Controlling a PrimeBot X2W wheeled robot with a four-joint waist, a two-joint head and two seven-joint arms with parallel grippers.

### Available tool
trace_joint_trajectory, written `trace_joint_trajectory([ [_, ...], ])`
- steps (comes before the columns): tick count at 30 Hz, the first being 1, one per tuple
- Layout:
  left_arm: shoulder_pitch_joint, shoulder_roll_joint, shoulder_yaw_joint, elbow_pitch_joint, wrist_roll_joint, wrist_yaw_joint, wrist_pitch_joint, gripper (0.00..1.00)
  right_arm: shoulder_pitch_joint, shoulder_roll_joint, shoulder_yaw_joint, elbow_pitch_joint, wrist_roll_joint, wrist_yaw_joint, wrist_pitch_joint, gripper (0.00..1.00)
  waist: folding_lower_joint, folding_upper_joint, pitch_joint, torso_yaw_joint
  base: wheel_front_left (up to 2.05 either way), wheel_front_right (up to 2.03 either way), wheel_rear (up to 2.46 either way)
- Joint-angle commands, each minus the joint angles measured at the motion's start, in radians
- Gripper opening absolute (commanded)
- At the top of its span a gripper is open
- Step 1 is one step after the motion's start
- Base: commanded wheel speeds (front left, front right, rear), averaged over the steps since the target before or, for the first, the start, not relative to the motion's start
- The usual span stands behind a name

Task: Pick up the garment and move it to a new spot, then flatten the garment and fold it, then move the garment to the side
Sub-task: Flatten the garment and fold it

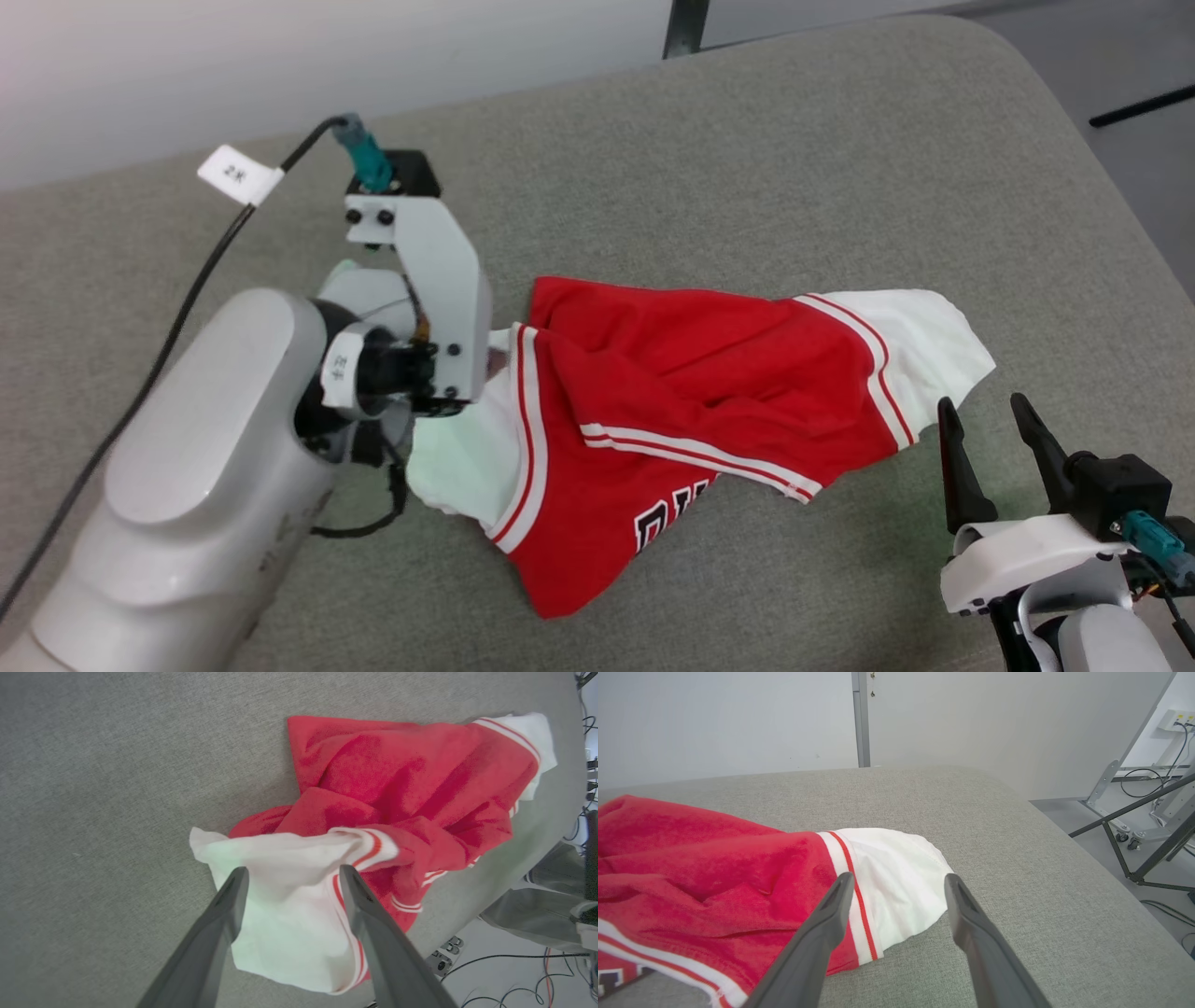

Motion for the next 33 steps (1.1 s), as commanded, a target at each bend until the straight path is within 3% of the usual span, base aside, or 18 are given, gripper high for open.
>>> trace_joint_trajectory([
  [1,-0.006,0.015,-0.011,0.013,0.017,-0.003,0.008,1.00,-0.014,0.003,0.005,0.007,0.012,-0.001,-0.008,1.00,0.0000,-0.0001,0.018,-0.014,0.00,0.00,0.00],
  [7,-0.010,0.062,-0.047,0.063,0.063,-0.012,0.024,1.00,-0.035,0.003,0.013,0.039,0.026,-0.001,-0.030,1.00,0.0000,-0.0001,0.040,-0.020,0.00,0.00,0.00],
  [11,0.013,0.036,-0.029,0.076,0.018,-0.013,0.029,0.99,-0.039,0.003,0.013,0.054,0.030,-0.001,-0.038,1.00,0.0000,-0.0001,0.045,-0.017,0.00,0.00,0.00],
  [13,0.016,0.035,-0.027,0.078,0.003,-0.024,0.032,0.34,-0.045,0.003,0.013,0.058,0.029,-0.001,-0.040,1.00,0.0000,-0.0001,0.044,-0.013,0.00,0.00,0.00],
  [14,0.017,0.026,-0.022,0.079,-0.009,-0.030,0.030,0.08,-0.047,0.003,0.012,0.062,0.028,-0.001,-0.041,1.00,0.0000,-0.0001,0.043,-0.010,0.00,0.00,0.00],
  [15,0.020,0.016,-0.017,0.080,-0.021,-0.029,0.030,0.00,-0.049,0.002,0.011,0.065,0.026,-0.001,-0.042,1.00,0.0000,-0.0001,0.042,-0.007,0.00,0.00,0.00],
  [22,0.006,0.019,0.008,0.088,-0.045,-0.052,0.004,0.00,-0.052,0.002,0.008,0.079,0.016,-0.001,-0.045,1.00,0.0000,-0.0001,0.029,0.009,0.00,0.00,0.00],
  [33,-0.061,0.081,0.060,0.108,-0.028,-0.149,-0.119,0.00,-0.034,0.002,-0.002,0.073,-0.005,-0.001,-0.032,1.00,0.0000,-0.0001,-0.014,0.043,0.00,0.00,0.00],
])
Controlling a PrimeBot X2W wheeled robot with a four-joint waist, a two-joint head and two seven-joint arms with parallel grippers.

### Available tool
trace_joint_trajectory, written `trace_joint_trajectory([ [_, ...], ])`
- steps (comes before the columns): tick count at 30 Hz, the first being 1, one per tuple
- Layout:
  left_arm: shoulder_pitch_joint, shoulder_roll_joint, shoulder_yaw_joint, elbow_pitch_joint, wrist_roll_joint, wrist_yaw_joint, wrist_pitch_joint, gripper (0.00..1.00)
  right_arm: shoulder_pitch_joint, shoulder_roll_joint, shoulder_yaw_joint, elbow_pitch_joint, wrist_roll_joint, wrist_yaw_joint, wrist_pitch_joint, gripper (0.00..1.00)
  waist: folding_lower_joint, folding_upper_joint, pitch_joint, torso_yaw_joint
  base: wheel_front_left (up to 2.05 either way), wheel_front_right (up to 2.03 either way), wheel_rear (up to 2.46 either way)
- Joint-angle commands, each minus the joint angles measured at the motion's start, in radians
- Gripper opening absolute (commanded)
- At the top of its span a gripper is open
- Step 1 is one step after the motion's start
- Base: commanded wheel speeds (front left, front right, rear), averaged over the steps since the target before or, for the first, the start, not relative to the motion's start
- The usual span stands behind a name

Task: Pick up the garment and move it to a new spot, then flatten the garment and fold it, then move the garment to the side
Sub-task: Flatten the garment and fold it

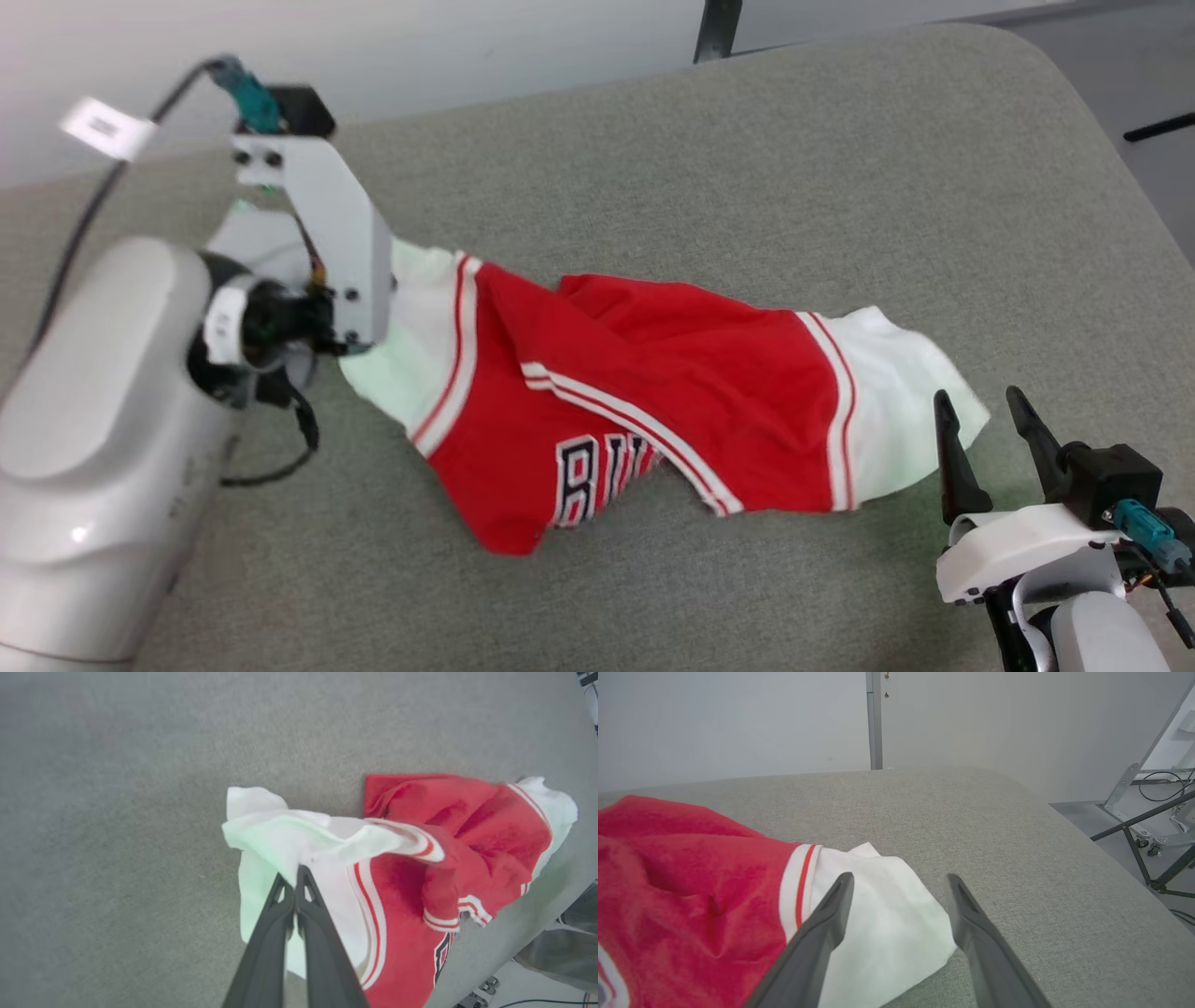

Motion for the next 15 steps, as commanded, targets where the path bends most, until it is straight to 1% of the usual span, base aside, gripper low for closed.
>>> trace_joint_trajectory([
  [1,-0.020,0.009,0.013,0.001,0.005,-0.015,-0.023,0.00,0.016,0.002,-0.002,-0.006,-0.006,-0.001,0.003,1.00,0.0000,0.0000,-0.016,0.012,0.00,0.00,0.00],
  [5,-0.035,0.030,0.038,-0.006,-0.008,-0.034,-0.047,0.00,0.025,0.002,-0.002,-0.015,-0.016,-0.001,0.012,1.00,0.0000,0.0000,-0.035,0.024,0.00,0.00,0.00],
  [9,0.004,0.065,0.052,-0.082,-0.035,-0.057,-0.029,0.00,0.041,0.002,-0.003,-0.027,-0.022,-0.001,0.024,1.00,0.0000,0.0000,-0.051,0.035,0.00,0.00,0.00],
  [10,0.023,0.078,0.054,-0.112,-0.042,-0.055,-0.021,0.00,0.045,0.002,-0.006,-0.030,-0.024,-0.001,0.027,1.00,0.0000,0.0000,-0.055,0.038,0.00,0.00,0.00],
  [13,0.091,0.126,0.067,-0.231,-0.055,-0.025,0.011,0.00,0.060,0.002,-0.009,-0.043,-0.028,-0.001,0.035,1.00,0.0000,0.0000,-0.064,0.047,0.00,0.00,0.00],
  [15,0.157,0.151,0.078,-0.324,-0.070,0.009,0.035,0.00,0.068,0.002,-0.011,-0.049,-0.030,-0.001,0.038,1.00,0.0000,0.0000,-0.069,0.053,0.00,0.00,0.00],
])
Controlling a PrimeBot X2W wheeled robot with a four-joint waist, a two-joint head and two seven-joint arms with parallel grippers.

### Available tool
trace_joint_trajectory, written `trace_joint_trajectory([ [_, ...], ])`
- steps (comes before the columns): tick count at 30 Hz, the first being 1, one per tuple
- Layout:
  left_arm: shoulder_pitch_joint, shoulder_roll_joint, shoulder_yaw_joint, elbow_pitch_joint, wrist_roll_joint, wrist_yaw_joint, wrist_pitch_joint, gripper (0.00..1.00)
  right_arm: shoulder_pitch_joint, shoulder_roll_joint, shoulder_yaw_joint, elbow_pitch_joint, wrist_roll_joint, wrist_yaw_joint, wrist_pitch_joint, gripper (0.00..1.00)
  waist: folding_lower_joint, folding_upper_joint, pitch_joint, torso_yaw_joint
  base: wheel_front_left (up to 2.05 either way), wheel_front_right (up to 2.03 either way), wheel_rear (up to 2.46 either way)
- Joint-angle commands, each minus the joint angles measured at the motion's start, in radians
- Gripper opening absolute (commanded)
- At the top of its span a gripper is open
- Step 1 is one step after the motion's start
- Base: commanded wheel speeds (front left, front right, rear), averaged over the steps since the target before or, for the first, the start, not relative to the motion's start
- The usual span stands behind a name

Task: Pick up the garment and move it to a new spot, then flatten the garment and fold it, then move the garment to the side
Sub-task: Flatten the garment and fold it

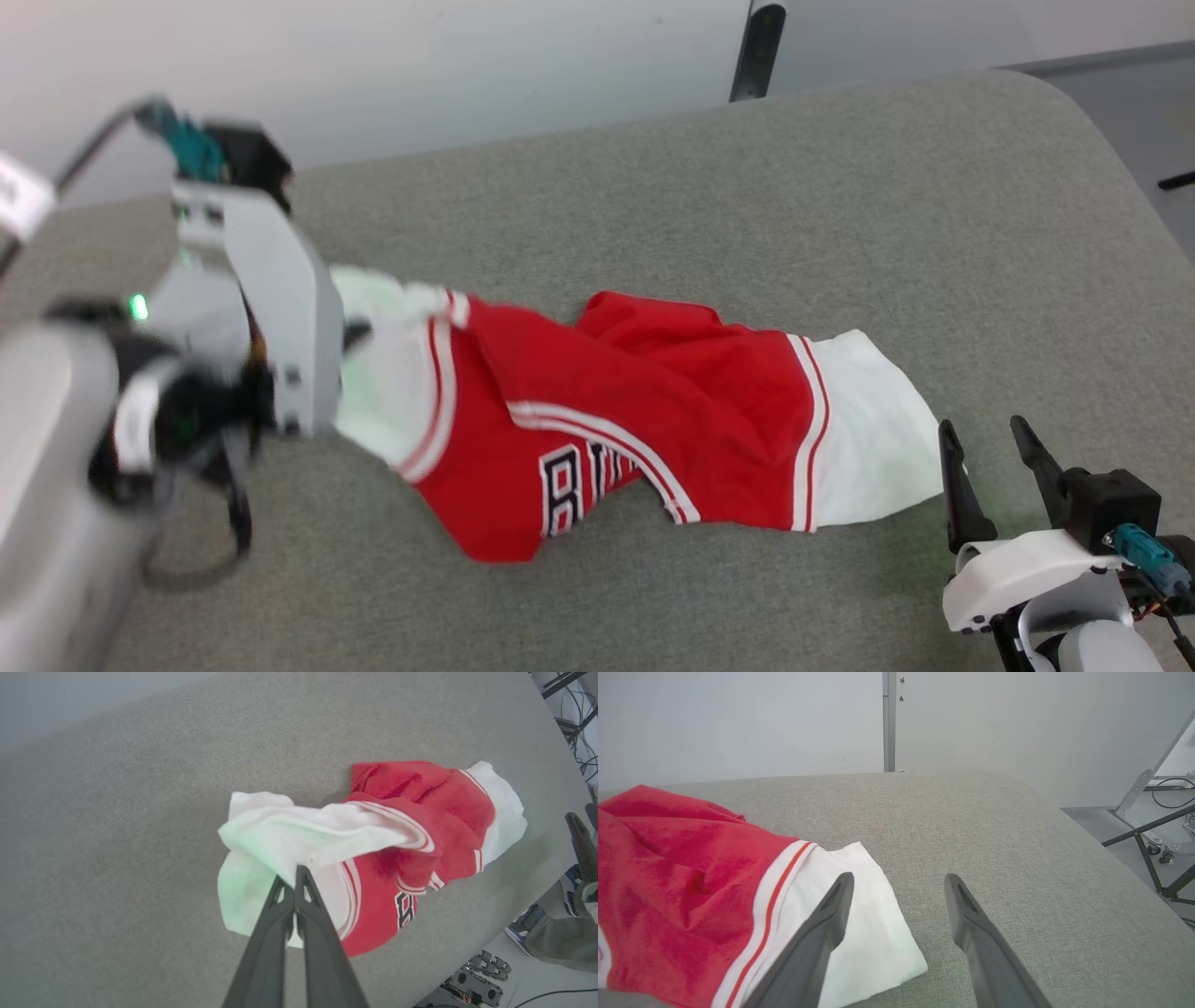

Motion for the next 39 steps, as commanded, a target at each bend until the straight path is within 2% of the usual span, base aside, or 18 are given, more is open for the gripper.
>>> trace_joint_trajectory([
  [1,0.065,0.016,0.013,-0.074,-0.016,0.035,0.016,0.00,0.015,0.002,-0.004,-0.007,-0.006,-0.001,0.004,1.00,0.0000,0.0000,-0.009,0.010,0.00,0.00,0.00],
  [9,0.391,0.085,0.049,-0.405,-0.079,0.223,0.083,0.00,0.033,0.002,0.001,-0.023,-0.003,-0.001,0.020,1.00,0.0000,0.0000,-0.015,0.030,0.00,0.00,0.00],
  [14,0.539,0.108,0.041,-0.469,-0.088,0.273,0.085,0.00,0.034,0.002,0.005,-0.029,0.000,-0.001,0.027,1.00,0.0000,0.0000,-0.012,0.040,0.00,0.00,0.00],
  [17,0.588,0.101,0.030,-0.460,-0.096,0.267,0.072,0.05,0.029,0.002,0.009,-0.031,0.004,-0.001,0.029,1.00,0.0000,0.0000,-0.010,0.043,0.00,0.00,0.00],
  [20,0.626,0.099,0.014,-0.429,-0.102,0.254,0.067,0.16,0.026,0.002,0.016,-0.027,0.006,-0.001,0.031,1.00,0.0000,0.0000,-0.011,0.045,0.00,0.00,0.00],
  [21,0.625,0.099,0.014,-0.423,-0.102,0.247,0.061,0.24,0.027,0.002,0.017,-0.027,0.006,-0.001,0.032,1.00,0.0000,0.0000,-0.011,0.045,0.00,0.00,0.00],
  [22,0.624,0.093,0.023,-0.415,-0.106,0.250,0.053,0.45,0.027,0.002,0.017,-0.025,0.007,-0.001,0.031,1.00,0.0000,0.0000,-0.011,0.046,0.00,0.00,0.00],
  [23,0.625,0.095,0.028,-0.406,-0.107,0.254,0.051,0.55,0.027,0.002,0.018,-0.023,0.006,-0.001,0.031,1.00,0.0000,0.0000,-0.012,0.047,0.00,0.00,0.00],
  [25,0.621,0.116,0.029,-0.400,-0.097,0.250,0.061,1.00,0.026,0.002,0.020,-0.022,0.005,-0.001,0.033,1.00,0.0000,0.0000,-0.015,0.047,0.00,0.00,0.00],
  [29,0.596,0.140,0.051,-0.428,-0.113,0.267,0.097,1.00,0.028,0.002,0.019,-0.026,0.001,-0.001,0.039,1.00,0.0000,0.0000,-0.020,0.046,0.00,0.00,0.00],
  [33,0.544,0.147,0.077,-0.457,-0.107,0.259,0.094,1.00,0.028,0.002,0.016,-0.028,-0.001,-0.001,0.039,1.00,0.0000,0.0000,-0.021,0.047,0.00,0.00,0.00],
  [35,0.499,0.134,0.086,-0.462,-0.083,0.234,0.055,1.00,0.021,0.002,0.015,-0.031,0.001,-0.001,0.035,1.00,0.0000,0.0000,-0.019,0.044,0.00,0.00,0.00],
  [39,0.405,0.065,0.081,-0.403,-0.053,0.147,-0.065,1.00,0.011,0.002,0.016,-0.039,0.003,-0.001,0.028,1.00,0.0000,0.0000,-0.015,0.036,0.00,0.00,0.00],
])
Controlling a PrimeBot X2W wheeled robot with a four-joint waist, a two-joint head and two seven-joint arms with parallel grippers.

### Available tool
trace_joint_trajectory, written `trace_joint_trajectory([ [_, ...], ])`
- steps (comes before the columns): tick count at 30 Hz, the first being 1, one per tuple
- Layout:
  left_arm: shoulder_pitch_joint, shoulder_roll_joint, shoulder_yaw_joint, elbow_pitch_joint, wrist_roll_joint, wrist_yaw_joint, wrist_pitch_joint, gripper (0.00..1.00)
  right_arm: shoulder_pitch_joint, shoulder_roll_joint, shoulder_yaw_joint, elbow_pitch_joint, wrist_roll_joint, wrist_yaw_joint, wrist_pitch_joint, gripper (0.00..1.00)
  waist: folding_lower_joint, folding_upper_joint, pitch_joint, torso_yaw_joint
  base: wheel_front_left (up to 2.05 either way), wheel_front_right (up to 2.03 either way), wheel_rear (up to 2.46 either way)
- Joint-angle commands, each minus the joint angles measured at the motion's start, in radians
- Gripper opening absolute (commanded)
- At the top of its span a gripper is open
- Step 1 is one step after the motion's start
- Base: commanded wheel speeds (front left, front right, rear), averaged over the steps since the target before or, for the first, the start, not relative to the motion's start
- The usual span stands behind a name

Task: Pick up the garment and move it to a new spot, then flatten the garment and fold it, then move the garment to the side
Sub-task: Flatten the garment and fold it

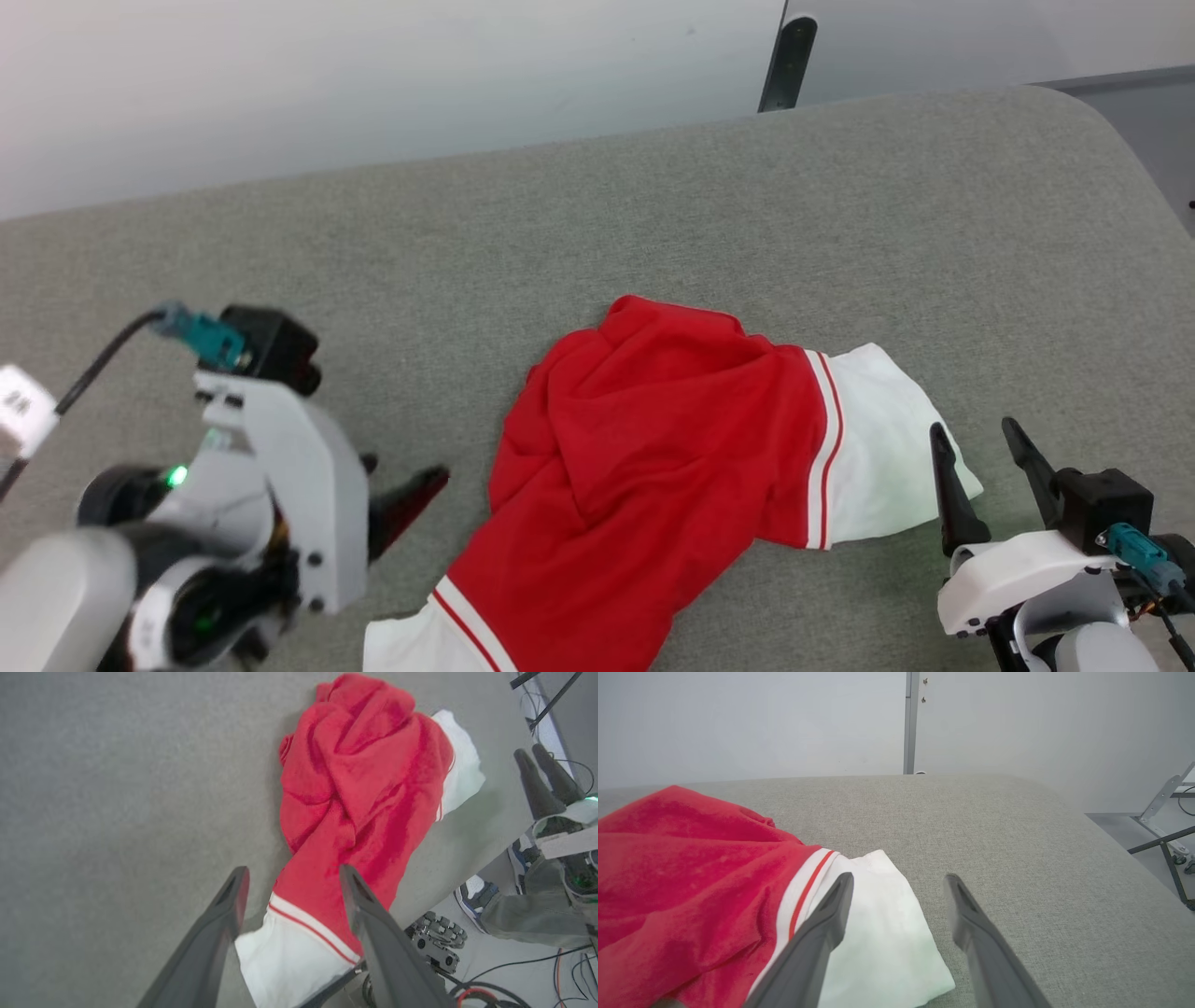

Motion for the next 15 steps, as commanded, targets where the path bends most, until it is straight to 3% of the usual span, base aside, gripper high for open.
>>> trace_joint_trajectory([
  [1,-0.026,-0.017,-0.008,0.028,0.014,-0.030,-0.027,1.00,-0.009,0.002,-0.001,-0.005,0.005,-0.001,-0.008,1.00,0.0000,0.0000,0.001,-0.005,0.00,0.00,0.00],
  [7,-0.146,-0.112,-0.067,0.193,0.048,-0.163,-0.150,1.00,-0.020,0.002,-0.003,-0.023,0.008,-0.001,-0.040,1.00,0.0000,0.0000,0.010,-0.035,0.00,0.00,0.00],
  [15,-0.230,-0.162,-0.126,0.423,0.051,-0.223,-0.135,1.00,-0.020,0.001,0.007,-0.024,0.027,-0.001,-0.077,1.00,0.0000,0.0000,0.044,-0.102,0.00,0.00,0.00],
])
